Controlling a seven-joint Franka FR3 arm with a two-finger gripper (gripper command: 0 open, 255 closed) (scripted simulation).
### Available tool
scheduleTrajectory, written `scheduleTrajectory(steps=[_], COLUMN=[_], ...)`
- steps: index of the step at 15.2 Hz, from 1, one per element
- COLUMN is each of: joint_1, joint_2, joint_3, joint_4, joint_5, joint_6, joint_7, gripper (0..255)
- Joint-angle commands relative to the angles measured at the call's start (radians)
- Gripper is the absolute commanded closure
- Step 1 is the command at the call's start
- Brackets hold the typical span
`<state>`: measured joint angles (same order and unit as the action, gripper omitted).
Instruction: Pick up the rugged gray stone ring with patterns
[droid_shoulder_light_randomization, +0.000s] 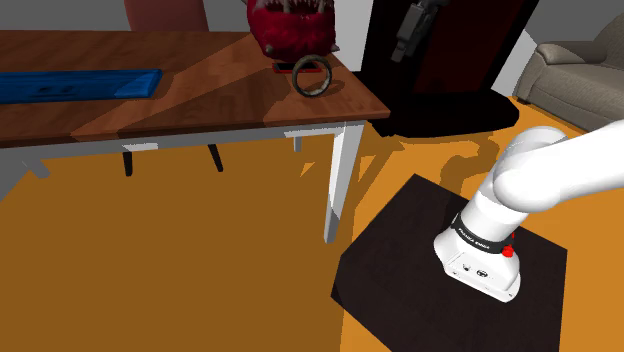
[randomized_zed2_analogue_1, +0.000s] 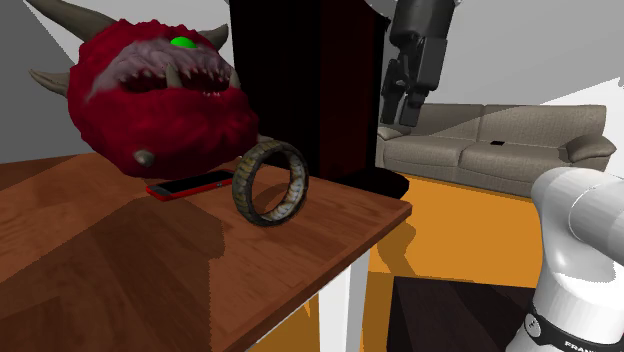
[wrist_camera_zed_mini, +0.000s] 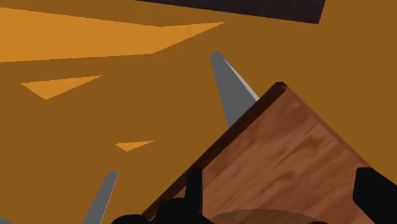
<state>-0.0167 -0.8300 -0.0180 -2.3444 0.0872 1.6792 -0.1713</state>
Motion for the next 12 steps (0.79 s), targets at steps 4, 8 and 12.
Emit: scheduleTrajectory(steps=[4, 8, 12], joint_1=[0.057, 0.129, 0.193], joint_2=[0.118, 0.265, 0.398], joint_3=[-0.005, -0.003, 0.01], joint_4=[0.065, 0.16, 0.259], joint_5=[-0.01, -0.019, -0.026], joint_6=[0.049, 0.096, 0.124], joint_7=[-0.117, -0.268, -0.413], gripper=[0, 0, 0])
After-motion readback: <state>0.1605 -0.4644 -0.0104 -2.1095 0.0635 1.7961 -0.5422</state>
